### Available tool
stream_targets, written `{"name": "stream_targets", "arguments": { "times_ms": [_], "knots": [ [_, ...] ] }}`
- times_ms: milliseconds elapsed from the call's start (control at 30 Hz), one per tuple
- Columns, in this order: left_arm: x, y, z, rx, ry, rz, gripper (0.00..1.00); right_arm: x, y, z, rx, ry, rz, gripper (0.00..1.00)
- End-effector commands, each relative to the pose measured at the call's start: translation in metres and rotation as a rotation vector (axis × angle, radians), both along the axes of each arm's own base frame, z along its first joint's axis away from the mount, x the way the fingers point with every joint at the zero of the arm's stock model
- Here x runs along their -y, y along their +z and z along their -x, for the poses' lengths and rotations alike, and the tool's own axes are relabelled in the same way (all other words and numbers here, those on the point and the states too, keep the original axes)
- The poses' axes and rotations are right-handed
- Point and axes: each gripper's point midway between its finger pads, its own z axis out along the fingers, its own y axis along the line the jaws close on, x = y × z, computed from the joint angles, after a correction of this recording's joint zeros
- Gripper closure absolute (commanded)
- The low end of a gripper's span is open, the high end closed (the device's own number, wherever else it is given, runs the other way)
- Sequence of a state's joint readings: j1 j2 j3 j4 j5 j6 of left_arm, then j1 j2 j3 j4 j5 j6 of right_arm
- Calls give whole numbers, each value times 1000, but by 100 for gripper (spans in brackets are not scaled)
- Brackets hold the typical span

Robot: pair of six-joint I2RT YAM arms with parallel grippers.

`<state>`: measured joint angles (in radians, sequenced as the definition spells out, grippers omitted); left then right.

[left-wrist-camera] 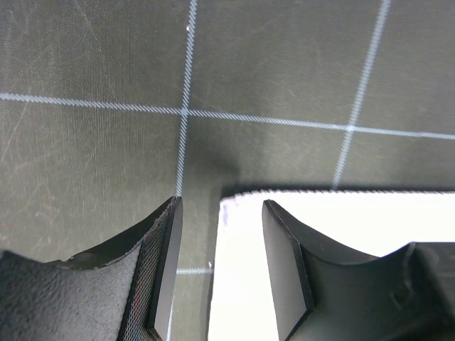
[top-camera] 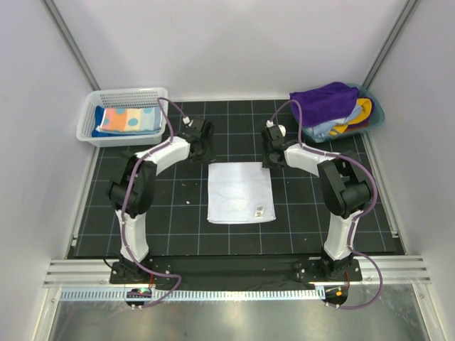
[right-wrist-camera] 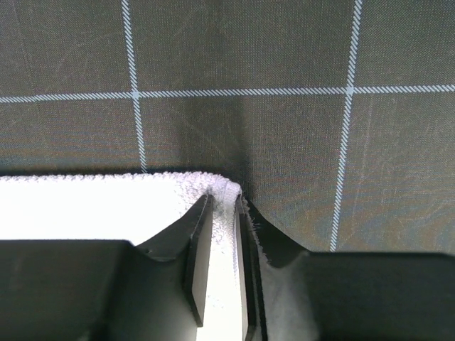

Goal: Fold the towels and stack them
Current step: Fold the towel

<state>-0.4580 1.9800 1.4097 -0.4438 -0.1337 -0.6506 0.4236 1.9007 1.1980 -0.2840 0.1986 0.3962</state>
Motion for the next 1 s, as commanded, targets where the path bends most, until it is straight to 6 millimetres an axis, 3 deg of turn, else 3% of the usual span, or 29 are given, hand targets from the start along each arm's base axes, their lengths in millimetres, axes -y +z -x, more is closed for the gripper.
{"name": "stream_targets", "arguments": {
  "times_ms": [0,233,367,533,667,967],
  "knots": [
    [1,36,4,54,11,59,48,14,-10,6,-29,-11,65,75],
    [-3,25,19,32,15,70,48,13,-11,6,-29,-10,56,76],
    [4,17,21,21,-15,99,48,11,-14,7,-38,-3,51,76],
    [10,12,15,25,-35,113,48,9,-16,6,-47,9,51,76],
    [11,-4,14,-7,-32,99,48,3,-23,4,-73,25,36,76],
    [2,-24,12,-30,-4,38,51,-1,-27,2,-85,37,30,77]
  ]
}}
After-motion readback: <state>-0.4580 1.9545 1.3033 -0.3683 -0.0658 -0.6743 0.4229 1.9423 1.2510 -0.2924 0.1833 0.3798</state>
